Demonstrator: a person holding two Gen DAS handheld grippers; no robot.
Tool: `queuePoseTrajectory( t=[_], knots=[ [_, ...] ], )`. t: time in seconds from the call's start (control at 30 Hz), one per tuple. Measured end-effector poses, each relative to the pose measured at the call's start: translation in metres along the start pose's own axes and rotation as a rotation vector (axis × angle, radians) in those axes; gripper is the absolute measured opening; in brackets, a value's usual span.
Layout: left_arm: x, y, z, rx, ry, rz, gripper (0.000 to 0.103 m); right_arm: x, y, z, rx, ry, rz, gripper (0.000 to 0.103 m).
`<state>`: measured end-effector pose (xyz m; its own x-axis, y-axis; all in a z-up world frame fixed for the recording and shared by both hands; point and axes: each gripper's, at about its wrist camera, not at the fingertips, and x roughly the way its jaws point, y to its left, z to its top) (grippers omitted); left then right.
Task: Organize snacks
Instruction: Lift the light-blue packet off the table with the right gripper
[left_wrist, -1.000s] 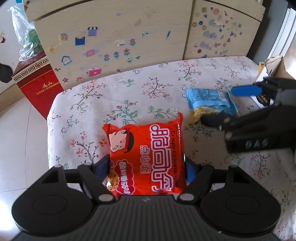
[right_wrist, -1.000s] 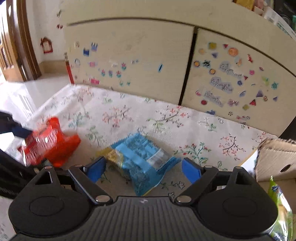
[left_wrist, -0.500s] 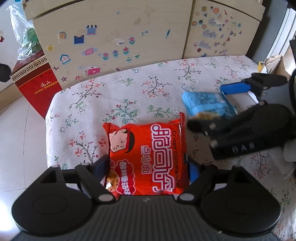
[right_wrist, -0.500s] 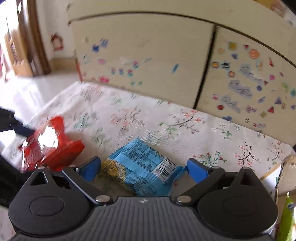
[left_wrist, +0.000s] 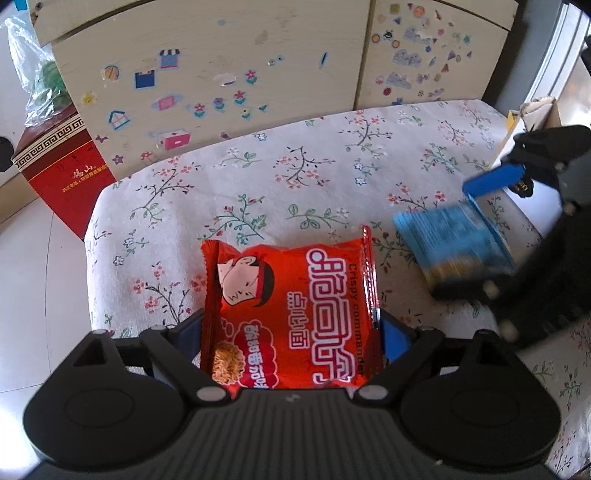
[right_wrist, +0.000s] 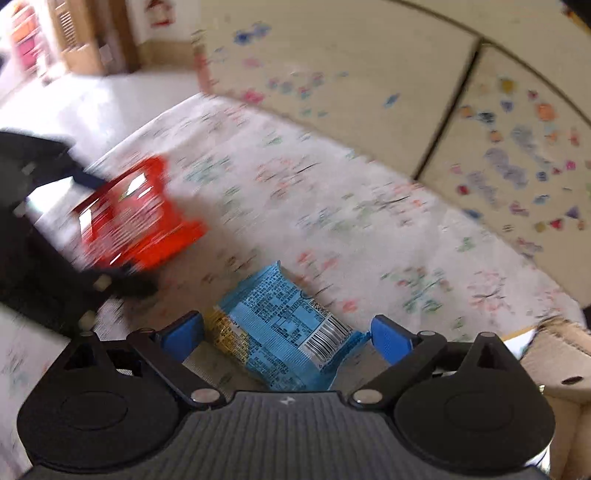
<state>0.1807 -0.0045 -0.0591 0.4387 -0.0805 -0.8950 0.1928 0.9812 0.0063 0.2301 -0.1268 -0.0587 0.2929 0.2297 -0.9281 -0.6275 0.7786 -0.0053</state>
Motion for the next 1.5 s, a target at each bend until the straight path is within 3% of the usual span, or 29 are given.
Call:
queuePoseTrajectory(
  t=[0.3,0.53,0.67,0.77,0.87,1.0,1.23,1.33,1.37,1.4,1.5],
  knots=[
    [0.001,0.000,0.001,0.011,0.002,-0.001,0.096,-0.004,0.013,-0.014,-0.096,0.038,0.026,0.103],
    [0.003,-0.003,0.000,0.013,-0.005,0.007,0.100,-0.004,0.016,-0.026,0.034,0.001,0.004,0.102],
    [-0.001,-0.006,0.000,0.029,-0.021,-0.023,0.085,-0.015,0.023,-0.033,0.102,-0.036,-0.028,0.076],
    [-0.004,-0.009,0.000,0.054,-0.030,-0.034,0.078,-0.024,0.033,-0.040,0.135,-0.022,-0.020,0.072],
    [-0.005,-0.007,-0.001,0.059,-0.029,-0.043,0.077,-0.032,0.045,-0.047,0.102,-0.029,-0.067,0.076],
    [-0.007,-0.005,-0.004,0.060,-0.026,-0.045,0.077,-0.044,0.041,-0.049,0.111,-0.113,-0.078,0.096],
    [-0.006,-0.005,-0.003,0.056,-0.024,-0.038,0.080,-0.018,0.049,-0.040,0.038,-0.104,-0.107,0.095],
    [-0.007,-0.006,-0.003,0.056,-0.027,-0.038,0.077,-0.016,0.050,-0.041,0.056,-0.106,-0.092,0.079],
    [-0.007,-0.007,-0.003,0.060,-0.029,-0.038,0.076,-0.017,0.047,-0.039,0.089,-0.103,-0.061,0.065],
    [-0.008,-0.008,-0.004,0.066,-0.032,-0.037,0.074,-0.019,0.046,-0.039,0.109,-0.101,-0.051,0.058],
    [-0.011,-0.012,-0.005,0.082,-0.044,-0.034,0.071,-0.021,0.052,-0.038,0.100,-0.092,-0.073,0.057]
  ],
)
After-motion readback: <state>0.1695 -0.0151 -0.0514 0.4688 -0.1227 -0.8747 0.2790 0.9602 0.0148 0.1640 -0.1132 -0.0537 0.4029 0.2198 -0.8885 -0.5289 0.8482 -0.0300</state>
